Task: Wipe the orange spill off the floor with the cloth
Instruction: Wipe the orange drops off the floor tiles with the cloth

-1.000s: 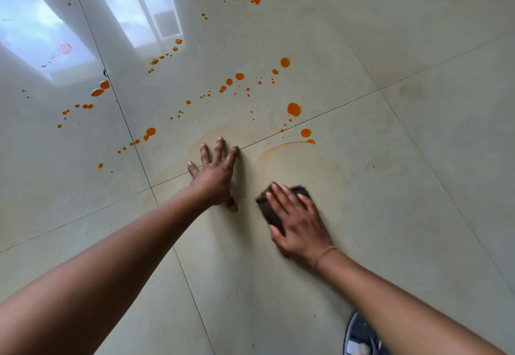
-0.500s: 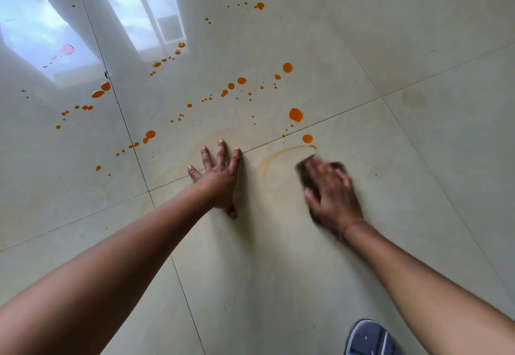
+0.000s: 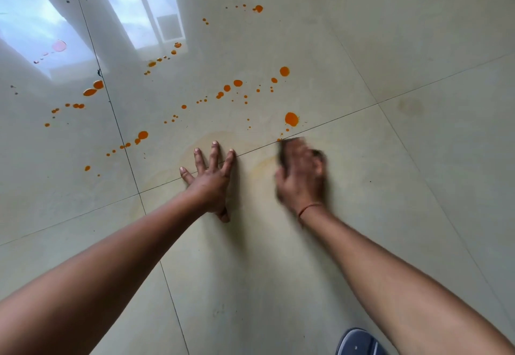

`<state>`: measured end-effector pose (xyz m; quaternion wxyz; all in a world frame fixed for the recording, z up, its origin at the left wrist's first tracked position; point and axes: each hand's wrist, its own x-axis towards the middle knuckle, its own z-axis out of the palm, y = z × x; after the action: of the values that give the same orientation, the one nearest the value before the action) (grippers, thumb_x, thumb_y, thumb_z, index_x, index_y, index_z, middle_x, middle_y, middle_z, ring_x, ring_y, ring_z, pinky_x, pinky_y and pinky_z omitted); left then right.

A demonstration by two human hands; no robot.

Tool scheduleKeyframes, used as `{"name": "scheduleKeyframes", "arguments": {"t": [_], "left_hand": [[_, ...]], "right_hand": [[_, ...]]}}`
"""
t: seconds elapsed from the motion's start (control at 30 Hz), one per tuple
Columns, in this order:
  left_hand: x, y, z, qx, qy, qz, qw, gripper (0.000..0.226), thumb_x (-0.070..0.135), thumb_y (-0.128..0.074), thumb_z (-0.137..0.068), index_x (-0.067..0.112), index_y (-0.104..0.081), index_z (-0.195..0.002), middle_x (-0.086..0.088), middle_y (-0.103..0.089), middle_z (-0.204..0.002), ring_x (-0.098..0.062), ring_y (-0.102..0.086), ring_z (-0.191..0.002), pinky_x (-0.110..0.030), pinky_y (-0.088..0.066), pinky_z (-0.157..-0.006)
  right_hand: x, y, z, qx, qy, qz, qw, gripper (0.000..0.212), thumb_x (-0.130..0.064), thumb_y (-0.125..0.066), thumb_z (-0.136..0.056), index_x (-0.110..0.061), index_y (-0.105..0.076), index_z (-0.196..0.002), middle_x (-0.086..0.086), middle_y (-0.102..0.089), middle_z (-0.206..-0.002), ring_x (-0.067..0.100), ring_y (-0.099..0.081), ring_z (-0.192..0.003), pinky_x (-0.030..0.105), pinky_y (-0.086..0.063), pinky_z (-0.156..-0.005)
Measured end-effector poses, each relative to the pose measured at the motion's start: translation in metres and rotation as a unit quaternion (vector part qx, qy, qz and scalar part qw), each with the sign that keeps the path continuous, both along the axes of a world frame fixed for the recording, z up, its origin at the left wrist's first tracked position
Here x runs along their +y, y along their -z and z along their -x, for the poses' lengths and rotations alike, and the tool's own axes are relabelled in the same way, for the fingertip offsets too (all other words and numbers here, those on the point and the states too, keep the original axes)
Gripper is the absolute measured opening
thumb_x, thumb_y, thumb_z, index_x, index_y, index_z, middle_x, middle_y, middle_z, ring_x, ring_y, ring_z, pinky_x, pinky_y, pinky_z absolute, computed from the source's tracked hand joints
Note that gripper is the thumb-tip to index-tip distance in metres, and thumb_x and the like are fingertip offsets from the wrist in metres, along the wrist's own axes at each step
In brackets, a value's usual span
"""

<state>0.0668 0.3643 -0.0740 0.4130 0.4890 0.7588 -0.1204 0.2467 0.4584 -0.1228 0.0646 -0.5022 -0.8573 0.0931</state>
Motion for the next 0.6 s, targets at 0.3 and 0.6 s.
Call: {"name": "scheduleKeyframes", "arguments": {"t": [0.3,0.6], "left_hand": [[-0.001,0.001,0.001,0.000,-0.010,-0.009,1.000,0.149,0.026,-0.093,-0.056,0.031,0.024,-0.149,-0.006,0.045,-0.148,-0.044,0.036,-0.135,-0.073,0.001,-0.104],[-0.004,0.001,0.002,-0.001,-0.031,-0.024,0.999,0.148,0.023,-0.093,-0.053,0.034,0.018,-0.151,-0.003,0.041,-0.151,-0.040,0.033,-0.138,-0.071,0.001,-0.106]], "right_hand": [[0.038,0.001,-0.015,0.003,0.092,0.003,0.996,0.068,-0.044,-0.034,-0.083,-0.012,-0.046,-0.141,0.012,-0.043,-0.148,0.025,-0.040,-0.136,0.046,-0.027,-0.111],[0.047,-0.003,-0.023,0.001,-0.209,-0.001,0.978,0.062,-0.036,-0.044,-0.081,-0.014,-0.050,-0.138,0.012,-0.048,-0.144,0.027,-0.046,-0.131,0.041,-0.028,-0.108]]}}
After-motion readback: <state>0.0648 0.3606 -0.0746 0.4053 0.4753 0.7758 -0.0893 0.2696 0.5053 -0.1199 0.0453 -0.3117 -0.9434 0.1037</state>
